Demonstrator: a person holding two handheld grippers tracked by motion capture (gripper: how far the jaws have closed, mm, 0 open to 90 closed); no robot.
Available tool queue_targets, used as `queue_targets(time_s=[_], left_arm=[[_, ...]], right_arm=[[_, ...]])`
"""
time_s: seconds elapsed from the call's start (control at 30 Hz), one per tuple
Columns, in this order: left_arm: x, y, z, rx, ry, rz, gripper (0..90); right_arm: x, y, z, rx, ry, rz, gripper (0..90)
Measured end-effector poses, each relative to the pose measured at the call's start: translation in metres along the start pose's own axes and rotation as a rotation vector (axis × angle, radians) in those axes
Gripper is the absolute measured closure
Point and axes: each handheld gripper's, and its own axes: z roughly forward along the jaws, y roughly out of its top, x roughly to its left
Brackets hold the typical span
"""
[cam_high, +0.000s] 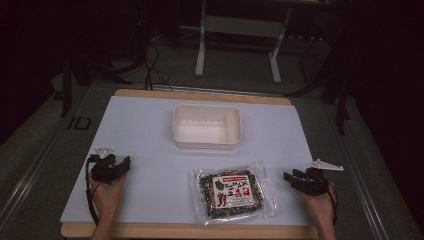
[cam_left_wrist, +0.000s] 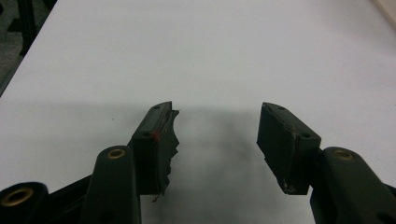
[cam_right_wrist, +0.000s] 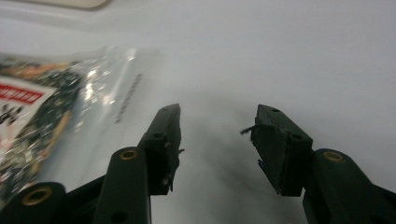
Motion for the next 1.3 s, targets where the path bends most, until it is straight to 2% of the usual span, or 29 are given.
queue_targets(time_s=[0.13,0.3,0.5,0.67,0.87,1.13,1.3], left_arm=[[-0.001,0.000,0.001,0.009,-0.004,-0.001,44.4],[-0.002,0.000,0.002,0.007,-0.001,0.012,44.4],[-0.003,0.000,0.002,0.014,0.000,0.017,44.0],[-0.003,0.000,0.002,0.017,0.003,0.023,43.6],[-0.004,0.000,0.002,0.021,0.004,0.025,43.6],[-0.004,0.000,0.003,0.024,0.002,0.023,43.1],[-0.005,0.000,0.003,0.028,0.007,0.029,42.9]], right_arm=[[0.008,-0.004,-0.001,-0.001,0.033,-0.028,48.9],[0.017,-0.004,0.003,0.010,0.066,-0.035,48.7],[0.028,0.000,0.012,0.024,0.116,-0.050,48.1],[0.035,0.002,0.021,0.058,0.157,-0.060,46.7],[0.035,0.001,0.028,0.071,0.204,-0.026,45.1],[0.038,0.002,0.032,0.090,0.243,-0.018,48.9],[0.033,0.004,0.025,0.053,0.315,0.011,56.0]])
